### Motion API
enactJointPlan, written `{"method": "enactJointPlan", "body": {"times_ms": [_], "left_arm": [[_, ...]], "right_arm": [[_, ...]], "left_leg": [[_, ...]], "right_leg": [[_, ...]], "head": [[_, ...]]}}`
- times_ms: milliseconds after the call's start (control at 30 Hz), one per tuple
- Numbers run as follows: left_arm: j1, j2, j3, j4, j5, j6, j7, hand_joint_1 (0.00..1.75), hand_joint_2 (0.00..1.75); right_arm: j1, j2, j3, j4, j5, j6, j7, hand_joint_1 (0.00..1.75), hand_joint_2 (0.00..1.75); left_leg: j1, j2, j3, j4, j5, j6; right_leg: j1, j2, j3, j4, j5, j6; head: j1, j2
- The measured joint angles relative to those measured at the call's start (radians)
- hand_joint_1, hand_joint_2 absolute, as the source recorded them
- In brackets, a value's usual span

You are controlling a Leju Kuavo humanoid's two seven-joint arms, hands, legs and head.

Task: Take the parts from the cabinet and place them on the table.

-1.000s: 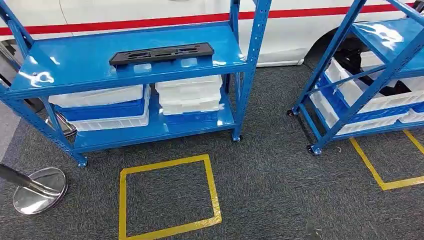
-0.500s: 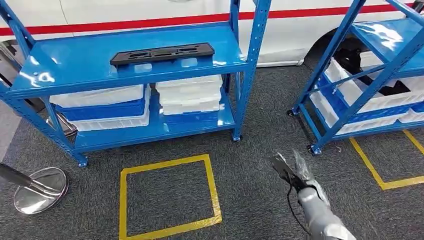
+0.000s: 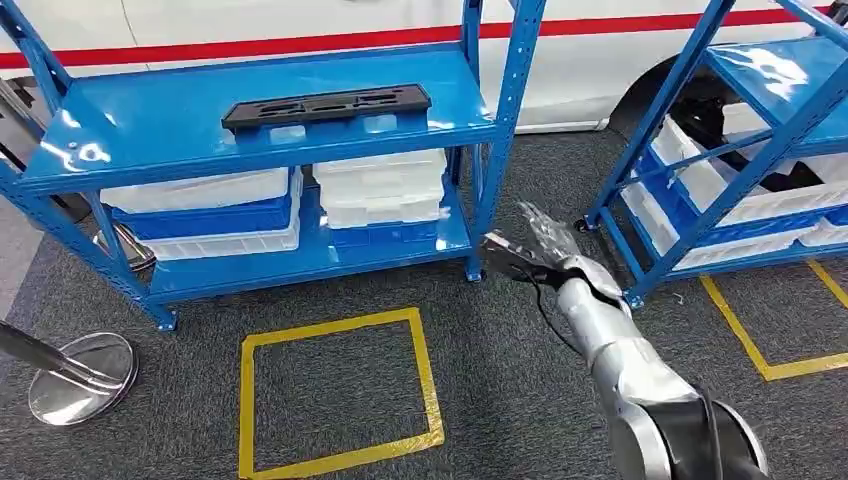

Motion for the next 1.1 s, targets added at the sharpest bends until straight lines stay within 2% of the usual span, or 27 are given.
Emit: {"method": "enactJointPlan", "body": {"times_ms": [167,267,567,733,933,1100], "left_arm": [[-0.001,0.0,0.003,0.0,0.015,0.003,0.03,0.0,0.0],[-0.001,0.0,0.004,0.0,0.016,0.002,0.033,0.0,0.0],[-0.002,-0.001,0.004,0.003,0.004,0.024,0.042,0.0,0.0],[-0.002,-0.001,0.005,0.003,-0.007,0.039,0.045,0.0,0.0],[-0.005,-0.003,0.005,0.005,-0.011,0.053,0.038,0.0,0.0],[-0.005,-0.005,0.006,0.006,-0.019,0.066,0.042,0.0,0.0]], "right_arm": [[-0.098,0.049,0.192,-0.041,0.086,-0.006,0.053,0.0,0.0],[-0.125,0.07,0.258,-0.057,0.088,-0.006,0.063,0.0,0.0],[-0.164,0.103,0.373,-0.068,0.119,0.009,0.073,0.0,0.0],[-0.188,0.142,0.453,-0.094,0.139,0.024,0.098,0.0,0.0],[-0.183,0.192,0.54,-0.135,0.136,0.043,0.093,0.0,0.0],[-0.179,0.216,0.585,-0.14,0.126,0.05,0.1,0.0,0.0]], "left_leg": [[0.0,0.001,0.0,0.0,0.0,0.0],[0.0,-0.001,0.0,0.0,0.0,0.0],[0.0,-0.003,-0.002,0.001,0.001,0.0],[0.0,-0.003,-0.003,0.001,0.001,0.0],[0.001,-0.001,-0.003,0.001,0.001,0.0],[0.0,-0.002,-0.004,0.002,0.001,0.0]], "right_leg": [[0.0,0.001,-0.001,0.0,0.0,0.0],[0.0,-0.001,-0.001,0.0,0.0,0.0],[0.0,-0.001,-0.001,0.0,0.001,0.0],[0.0,-0.002,-0.002,0.0,0.0,0.0],[0.001,0.0,-0.004,0.0,0.0,0.0],[0.0,-0.001,-0.004,0.0,0.0,0.0]], "head": [[0.0,0.0],[0.0,0.0],[0.0,0.0],[0.0,0.0],[0.0,0.0],[0.0,0.0]]}}
